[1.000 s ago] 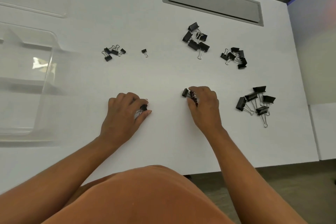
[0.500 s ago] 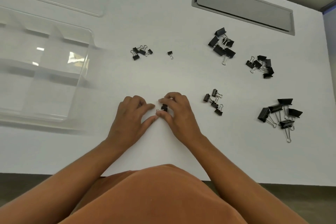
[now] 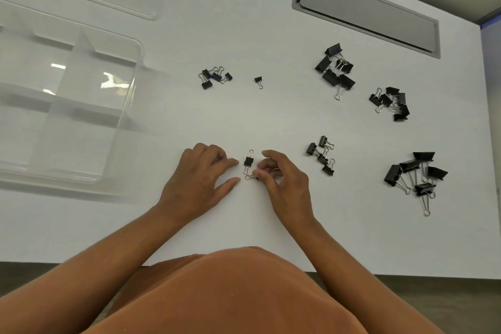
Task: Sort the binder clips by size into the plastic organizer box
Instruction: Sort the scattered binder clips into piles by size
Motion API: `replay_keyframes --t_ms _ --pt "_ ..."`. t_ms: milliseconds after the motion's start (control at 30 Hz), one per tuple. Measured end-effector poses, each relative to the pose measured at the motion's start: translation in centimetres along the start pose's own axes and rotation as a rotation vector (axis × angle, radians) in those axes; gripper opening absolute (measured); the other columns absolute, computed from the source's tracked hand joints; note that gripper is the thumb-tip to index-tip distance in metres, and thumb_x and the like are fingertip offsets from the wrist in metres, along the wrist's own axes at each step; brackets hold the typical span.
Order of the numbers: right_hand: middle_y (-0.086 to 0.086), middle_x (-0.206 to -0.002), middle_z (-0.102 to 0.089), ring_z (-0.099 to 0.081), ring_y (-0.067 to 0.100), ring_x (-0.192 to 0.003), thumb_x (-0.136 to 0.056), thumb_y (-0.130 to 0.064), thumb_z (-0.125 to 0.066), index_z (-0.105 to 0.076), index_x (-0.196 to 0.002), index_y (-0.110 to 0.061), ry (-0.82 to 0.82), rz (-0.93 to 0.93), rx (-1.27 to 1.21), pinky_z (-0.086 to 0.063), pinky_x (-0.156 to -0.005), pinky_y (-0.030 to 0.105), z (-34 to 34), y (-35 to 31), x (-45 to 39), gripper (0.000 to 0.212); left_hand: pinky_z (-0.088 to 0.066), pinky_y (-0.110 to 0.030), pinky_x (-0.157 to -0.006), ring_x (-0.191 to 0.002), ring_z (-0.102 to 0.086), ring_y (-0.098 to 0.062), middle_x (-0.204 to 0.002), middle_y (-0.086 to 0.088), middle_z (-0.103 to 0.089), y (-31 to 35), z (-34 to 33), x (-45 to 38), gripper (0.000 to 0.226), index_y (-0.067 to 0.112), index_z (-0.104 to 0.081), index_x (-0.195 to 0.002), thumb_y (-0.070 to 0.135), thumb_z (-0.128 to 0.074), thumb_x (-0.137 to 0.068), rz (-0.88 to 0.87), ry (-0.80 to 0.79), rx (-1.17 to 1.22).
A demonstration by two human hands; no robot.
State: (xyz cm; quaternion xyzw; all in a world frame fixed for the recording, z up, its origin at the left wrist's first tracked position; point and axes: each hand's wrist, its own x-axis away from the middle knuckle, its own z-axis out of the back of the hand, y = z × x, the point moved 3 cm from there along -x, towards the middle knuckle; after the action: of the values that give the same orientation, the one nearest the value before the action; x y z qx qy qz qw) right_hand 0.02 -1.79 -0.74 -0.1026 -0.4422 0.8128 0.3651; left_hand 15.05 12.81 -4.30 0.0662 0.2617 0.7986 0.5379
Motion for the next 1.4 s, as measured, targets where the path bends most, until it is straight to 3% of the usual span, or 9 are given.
replay_keyframes --t_ms 167,367,500,667,800,933,1133,1233,1400 --pt "-0.018 -0.114 -0.071 -0.059 0.001 -0.099 -0.090 -0.017 -0.082 -0.062 -0.136 -0.025 -0.080 0.036 0.120 -0.045 -0.088 0.009 0.3 0.5 1.1 0.051 -0.043 -0.039 -0.079 -0.092 -0.054 -0.023 -0.104 0.001 -0.059 -0.1 0.0 0.1 0.038 0.019 -0.074 -0.121 0.045 -0.066 -0.094 0.013 0.000 0.024" --pt "-0.015 -0.103 -0.072 -0.067 0.009 -0.094 -0.087 -0.021 -0.086 -0.063 -0.128 -0.024 -0.110 0.131 0.108 -0.053 -0.085 0.020 0.8 -1.1 -0.3 0.047 -0.048 -0.038 -0.080 -0.091 -0.056 -0.021 -0.101 0.002 -0.060 -0.3 0.8 -0.2 0.031 0.017 -0.074 -0.118 0.037 -0.060 -0.098 0.084 0.066 0.184" --pt "-0.015 -0.111 -0.072 -0.062 0.007 -0.095 -0.092 -0.021 -0.081 -0.060 -0.133 -0.021 -0.121 0.289 0.238 -0.049 -0.083 0.020 -1.0 -3.8 -3.8 0.046 -0.043 -0.041 -0.078 -0.096 -0.057 -0.026 -0.103 -0.005 -0.064 -1.2 1.9 -0.9 0.032 0.015 -0.074 -0.119 0.032 -0.056 -0.099 0.154 0.158 0.038" --pt "-0.015 -0.114 -0.071 -0.059 0.007 -0.102 -0.095 -0.019 -0.074 -0.059 -0.135 -0.023 -0.246 0.292 0.262 -0.052 -0.092 0.029 -3.9 -4.5 -7.5 0.043 -0.039 -0.045 -0.080 -0.100 -0.056 -0.032 -0.110 -0.008 -0.061 -4.1 2.6 -2.6 0.030 0.017 -0.071 -0.125 0.024 -0.061 -0.098 0.344 0.238 -0.082" --pt "-0.020 -0.116 -0.068 -0.060 0.005 -0.096 -0.088 -0.026 -0.081 -0.061 -0.133 -0.031 -0.314 0.213 0.187 -0.047 -0.085 0.014 -3.7 -4.5 -8.6 0.049 -0.042 -0.045 -0.085 -0.105 -0.054 -0.032 -0.117 -0.008 -0.060 -5.3 2.7 -7.5 0.037 0.018 -0.066 -0.133 0.037 -0.059 -0.102 0.479 0.234 -0.120" --pt "-0.013 -0.115 -0.069 -0.064 0.008 -0.094 -0.092 -0.019 -0.074 -0.068 -0.124 -0.024 -0.172 0.196 0.097 -0.046 -0.080 0.011 -3.6 -5.2 -9.4 0.033 -0.041 -0.044 -0.087 -0.107 -0.053 -0.032 -0.120 -0.008 -0.057 -5.9 2.5 -11.6 0.045 0.019 -0.057 -0.142 0.042 -0.056 -0.103 0.501 0.196 -0.131" --pt "0.004 -0.133 -0.059 -0.056 0.024 -0.116 -0.097 -0.016 -0.057 -0.063 -0.138 -0.014 -0.033 0.318 0.338 -0.049 -0.101 0.040 -5.0 -6.9 -14.1 0.041 -0.035 -0.040 -0.076 -0.095 -0.054 -0.030 -0.113 -0.009 -0.054 -7.5 2.4 -12.3 0.041 0.022 -0.059 -0.142 0.038 -0.054 -0.105 0.373 0.167 -0.197" --pt "0.007 -0.140 -0.054 -0.054 0.032 -0.113 -0.099 -0.020 -0.055 -0.060 -0.142 -0.012 -0.041 0.348 0.525 -0.050 -0.094 0.045 -5.6 -7.1 -15.5 0.044 -0.035 -0.038 -0.077 -0.093 -0.055 -0.030 -0.110 -0.009 -0.055 -7.5 2.6 -11.8 0.038 0.020 -0.062 -0.137 0.038 -0.053 -0.105 0.377 0.183 -0.189" --pt "0.007 -0.130 -0.061 -0.058 0.030 -0.106 -0.100 -0.025 -0.058 -0.071 -0.126 -0.009 0.107 0.314 0.563 -0.052 -0.090 0.047 -3.7 -5.7 -14.0 0.033 -0.047 -0.048 -0.082 -0.094 -0.057 -0.032 -0.108 -0.011 -0.057 -6.3 2.8 -10.2 0.033 0.015 -0.066 -0.132 0.031 -0.057 -0.105 0.355 0.216 -0.133"
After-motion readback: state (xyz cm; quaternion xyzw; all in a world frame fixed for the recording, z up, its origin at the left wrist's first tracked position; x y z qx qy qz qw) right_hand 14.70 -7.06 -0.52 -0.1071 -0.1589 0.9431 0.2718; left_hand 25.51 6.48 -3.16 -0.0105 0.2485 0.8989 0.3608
